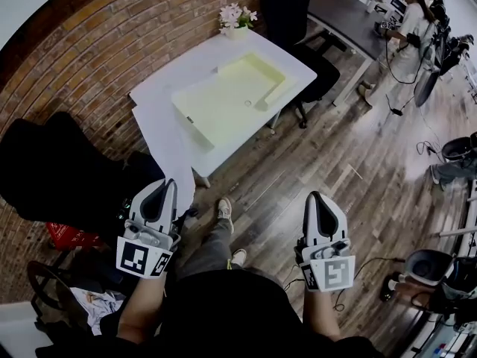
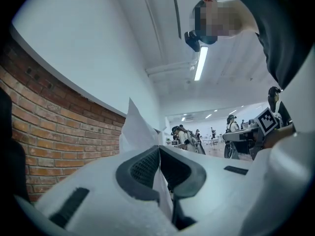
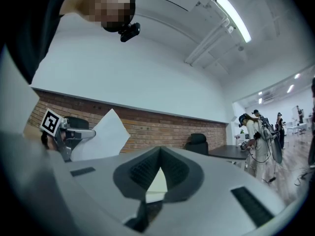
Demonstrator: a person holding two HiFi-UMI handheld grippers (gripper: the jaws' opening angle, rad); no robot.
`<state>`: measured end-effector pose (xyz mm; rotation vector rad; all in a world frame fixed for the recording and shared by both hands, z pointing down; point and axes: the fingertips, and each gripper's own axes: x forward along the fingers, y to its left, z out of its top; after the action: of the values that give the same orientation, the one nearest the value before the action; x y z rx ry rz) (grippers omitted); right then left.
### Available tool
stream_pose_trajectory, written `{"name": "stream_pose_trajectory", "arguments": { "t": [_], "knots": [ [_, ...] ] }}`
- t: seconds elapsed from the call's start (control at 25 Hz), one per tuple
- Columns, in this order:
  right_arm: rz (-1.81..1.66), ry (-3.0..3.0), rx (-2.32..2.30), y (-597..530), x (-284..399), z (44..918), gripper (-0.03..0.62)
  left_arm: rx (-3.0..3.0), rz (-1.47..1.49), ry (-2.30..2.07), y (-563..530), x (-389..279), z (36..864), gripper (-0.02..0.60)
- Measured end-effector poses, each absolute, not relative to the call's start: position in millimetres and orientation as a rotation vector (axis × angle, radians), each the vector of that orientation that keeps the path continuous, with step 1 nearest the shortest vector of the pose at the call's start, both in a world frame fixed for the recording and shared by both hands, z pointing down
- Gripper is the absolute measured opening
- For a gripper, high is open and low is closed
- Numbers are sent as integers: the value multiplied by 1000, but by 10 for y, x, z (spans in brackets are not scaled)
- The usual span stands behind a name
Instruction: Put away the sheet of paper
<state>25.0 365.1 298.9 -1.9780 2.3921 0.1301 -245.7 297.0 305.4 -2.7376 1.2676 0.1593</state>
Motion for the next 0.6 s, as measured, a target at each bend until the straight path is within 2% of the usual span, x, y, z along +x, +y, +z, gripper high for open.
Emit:
{"name": "stream_pose_trajectory", "arguments": {
  "t": [0.36, 0.6],
  "knots": [
    [105, 2417, -2011, 2782, 498, 3162, 14, -2793, 190, 1217, 1999, -2073, 3217, 26],
    [133, 2481, -1932, 1837, 371, 2843, 14, -2831, 245, 1230, 1159, -1972, 3280, 26]
  ]
}}
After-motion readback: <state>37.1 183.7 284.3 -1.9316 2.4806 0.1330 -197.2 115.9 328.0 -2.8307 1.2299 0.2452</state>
